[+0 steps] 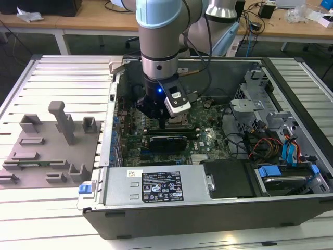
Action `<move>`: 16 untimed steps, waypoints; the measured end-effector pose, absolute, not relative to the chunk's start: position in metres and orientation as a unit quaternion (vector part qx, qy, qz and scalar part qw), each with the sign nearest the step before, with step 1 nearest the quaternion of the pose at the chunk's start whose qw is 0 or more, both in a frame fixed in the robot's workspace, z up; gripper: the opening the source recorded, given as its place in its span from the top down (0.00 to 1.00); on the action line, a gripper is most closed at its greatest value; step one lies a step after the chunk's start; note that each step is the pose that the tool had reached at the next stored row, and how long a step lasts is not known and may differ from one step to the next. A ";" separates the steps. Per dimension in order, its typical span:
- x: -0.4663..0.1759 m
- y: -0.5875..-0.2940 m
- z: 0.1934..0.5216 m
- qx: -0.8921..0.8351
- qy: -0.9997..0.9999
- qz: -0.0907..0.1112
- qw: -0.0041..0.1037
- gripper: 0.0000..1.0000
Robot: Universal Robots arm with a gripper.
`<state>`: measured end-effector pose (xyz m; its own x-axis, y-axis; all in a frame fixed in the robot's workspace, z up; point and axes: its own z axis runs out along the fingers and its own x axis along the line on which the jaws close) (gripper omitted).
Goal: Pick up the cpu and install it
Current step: 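Install the second cpu locking lever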
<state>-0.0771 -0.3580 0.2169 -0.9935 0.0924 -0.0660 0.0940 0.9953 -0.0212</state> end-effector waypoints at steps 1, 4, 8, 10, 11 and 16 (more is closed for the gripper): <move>-0.077 -0.359 0.217 0.046 0.998 -0.011 0.032 0.89; -0.073 -0.361 0.217 0.045 0.998 -0.010 0.032 0.89; -0.069 -0.362 0.217 0.039 0.999 -0.006 0.032 0.89; -0.069 -0.363 0.217 0.034 0.999 -0.005 0.032 0.89; -0.069 -0.364 0.217 0.032 0.999 -0.005 0.032 0.89; -0.069 -0.365 0.215 0.011 0.999 -0.002 0.032 0.89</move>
